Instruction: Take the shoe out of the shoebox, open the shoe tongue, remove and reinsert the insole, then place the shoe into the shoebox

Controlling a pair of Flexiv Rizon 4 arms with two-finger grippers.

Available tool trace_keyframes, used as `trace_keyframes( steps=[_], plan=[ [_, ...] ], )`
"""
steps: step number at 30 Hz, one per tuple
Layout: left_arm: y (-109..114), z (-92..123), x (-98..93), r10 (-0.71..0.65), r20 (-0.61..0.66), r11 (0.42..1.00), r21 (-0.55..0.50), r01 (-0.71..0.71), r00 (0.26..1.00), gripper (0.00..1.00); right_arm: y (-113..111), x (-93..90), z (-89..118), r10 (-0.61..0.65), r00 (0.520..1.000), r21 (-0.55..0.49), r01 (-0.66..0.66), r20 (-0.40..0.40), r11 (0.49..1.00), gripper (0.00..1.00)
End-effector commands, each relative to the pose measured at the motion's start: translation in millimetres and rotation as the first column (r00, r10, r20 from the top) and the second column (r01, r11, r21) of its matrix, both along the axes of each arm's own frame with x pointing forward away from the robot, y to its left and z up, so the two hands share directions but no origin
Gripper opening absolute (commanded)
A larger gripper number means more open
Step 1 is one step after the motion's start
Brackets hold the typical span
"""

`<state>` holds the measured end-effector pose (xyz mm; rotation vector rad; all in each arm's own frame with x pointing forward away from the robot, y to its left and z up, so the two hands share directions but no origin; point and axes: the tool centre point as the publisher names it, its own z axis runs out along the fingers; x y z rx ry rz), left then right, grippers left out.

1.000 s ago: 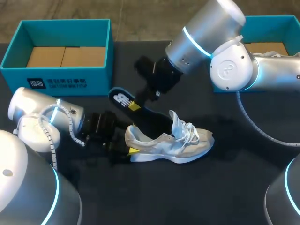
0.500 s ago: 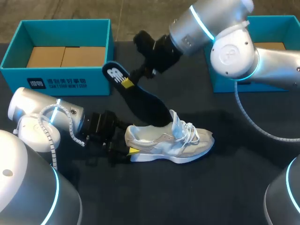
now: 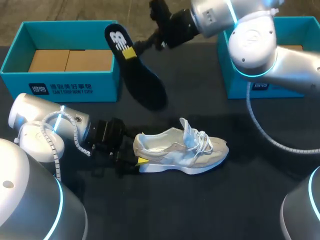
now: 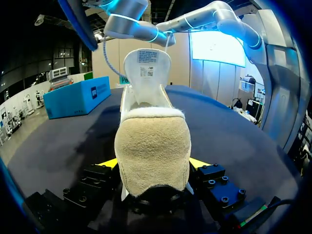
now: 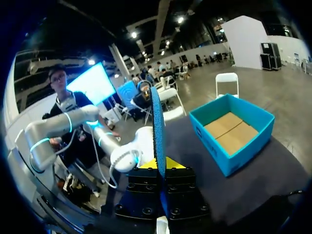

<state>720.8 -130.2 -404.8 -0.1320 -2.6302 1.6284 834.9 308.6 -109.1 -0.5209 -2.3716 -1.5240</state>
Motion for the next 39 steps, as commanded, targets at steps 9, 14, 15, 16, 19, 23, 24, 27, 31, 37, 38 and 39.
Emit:
trace_keyframes(
  steps=[9,14,15,16,19,23,24,27,31,37,38,39],
  plan=[
    [0,-3,-0.1,0.000,0.000,1.000,0.004,0.000,1.000,0.00,-16,-25.8,29,-0.115,0.987,0.222,0.138,-0.110,0.965,0.00],
    [0,-3,-0.1,0.000,0.000,1.000,0.004,0.000,1.000,0.00,-23,-41.2,38,-0.115,0.973,0.292,0.170,-0.198,0.941,0.00],
    [0,-3,-0.1,0.000,0.000,1.000,0.004,0.000,1.000,0.00,-24,-44.0,40,-0.117,0.971,0.302,0.178,-0.209,0.937,0.00],
    [0,-3,-0.1,0.000,0.000,1.000,0.004,0.000,1.000,0.00,-26,-47.2,42,-0.119,0.967,0.299,0.185,-0.225,0.936,0.00],
    [0,-3,-0.1,0.000,0.000,1.000,0.004,0.000,1.000,0.00,-31,-57.1,47,-0.129,0.958,0.320,0.210,-0.257,0.924,0.00],
    [0,-3,-0.1,0.000,0.000,1.000,0.004,0.000,1.000,0.00,-36,-70.3,52,-0.142,0.948,0.307,0.231,-0.286,0.923,0.00],
    [0,-3,-0.1,0.000,0.000,1.000,0.004,0.000,1.000,0.00,-36,-72.7,53,-0.155,0.948,0.309,0.241,-0.278,0.920,0.00],
    [0,-3,-0.1,0.000,0.000,1.000,0.004,0.000,1.000,0.00,-37,-74.5,54,-0.153,0.951,0.315,0.236,-0.267,0.919,0.00],
    [0,-3,-0.1,0.000,0.000,1.000,0.004,0.000,1.000,0.00,-37,-74.5,54,-0.153,0.951,0.315,0.236,-0.267,0.919,0.00],
    [0,-3,-0.1,0.000,0.000,1.000,0.004,0.000,1.000,0.00,-37,-74.5,54,-0.153,0.951,0.315,0.236,-0.267,0.919,0.00],
    [0,-3,-0.1,0.000,0.000,1.000,0.004,0.000,1.000,0.00,-37,-74.5,54,-0.153,0.951,0.315,0.236,-0.267,0.919,0.00],
    [0,-3,-0.1,0.000,0.000,1.000,0.004,0.000,1.000,0.00,-37,-74.5,54,-0.153,0.951,0.315,0.236,-0.267,0.919,0.00]
  ],
)
